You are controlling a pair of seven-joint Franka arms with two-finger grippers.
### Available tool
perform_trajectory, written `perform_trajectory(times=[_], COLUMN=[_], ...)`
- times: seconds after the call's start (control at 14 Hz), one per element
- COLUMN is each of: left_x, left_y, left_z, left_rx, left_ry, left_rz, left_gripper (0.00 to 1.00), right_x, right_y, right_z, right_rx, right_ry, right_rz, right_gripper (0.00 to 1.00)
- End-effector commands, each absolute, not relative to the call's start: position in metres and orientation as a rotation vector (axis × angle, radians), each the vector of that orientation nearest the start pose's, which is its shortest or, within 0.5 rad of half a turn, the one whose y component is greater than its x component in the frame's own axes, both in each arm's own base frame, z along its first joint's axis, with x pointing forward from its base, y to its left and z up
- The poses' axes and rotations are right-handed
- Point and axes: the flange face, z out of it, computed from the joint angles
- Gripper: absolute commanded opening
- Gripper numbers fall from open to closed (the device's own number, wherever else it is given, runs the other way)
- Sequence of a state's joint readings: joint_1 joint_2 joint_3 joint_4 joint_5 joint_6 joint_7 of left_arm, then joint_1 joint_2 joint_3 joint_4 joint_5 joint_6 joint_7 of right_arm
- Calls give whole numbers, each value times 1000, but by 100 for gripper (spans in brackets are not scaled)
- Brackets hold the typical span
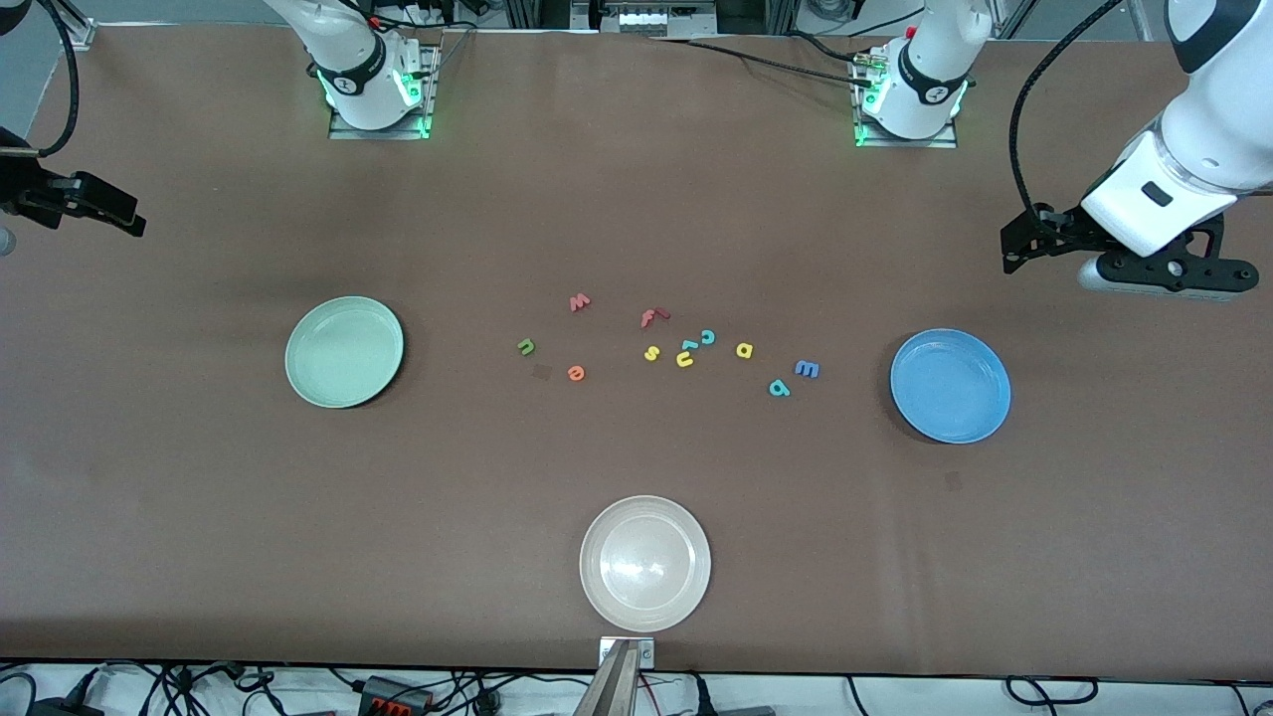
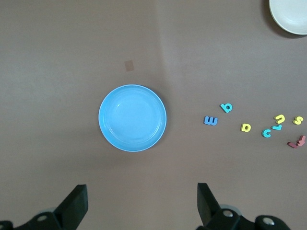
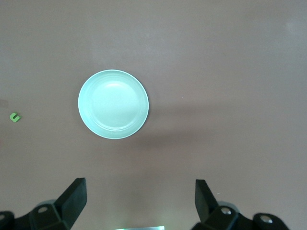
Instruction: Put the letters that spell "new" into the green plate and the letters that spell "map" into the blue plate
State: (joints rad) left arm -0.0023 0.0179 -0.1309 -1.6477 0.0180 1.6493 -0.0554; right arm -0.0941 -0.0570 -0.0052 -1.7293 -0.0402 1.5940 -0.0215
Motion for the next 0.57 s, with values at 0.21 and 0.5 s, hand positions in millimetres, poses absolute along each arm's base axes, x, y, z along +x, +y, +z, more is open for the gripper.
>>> perform_trajectory(times=[0.21, 0.5], left_x=[556, 556], left_y=[-72, -72], left_z=[593, 593], left_rx=[-3126, -3126], left_ry=[140, 140], left_rz=[22, 22], left_gripper=[100, 100], right_x=[549, 579], right_y=[-45, 4], right_z=[534, 465], right_rx=[-3154, -3113], right_ry=[67, -34], right_rz=[259, 364], right_gripper=[100, 100])
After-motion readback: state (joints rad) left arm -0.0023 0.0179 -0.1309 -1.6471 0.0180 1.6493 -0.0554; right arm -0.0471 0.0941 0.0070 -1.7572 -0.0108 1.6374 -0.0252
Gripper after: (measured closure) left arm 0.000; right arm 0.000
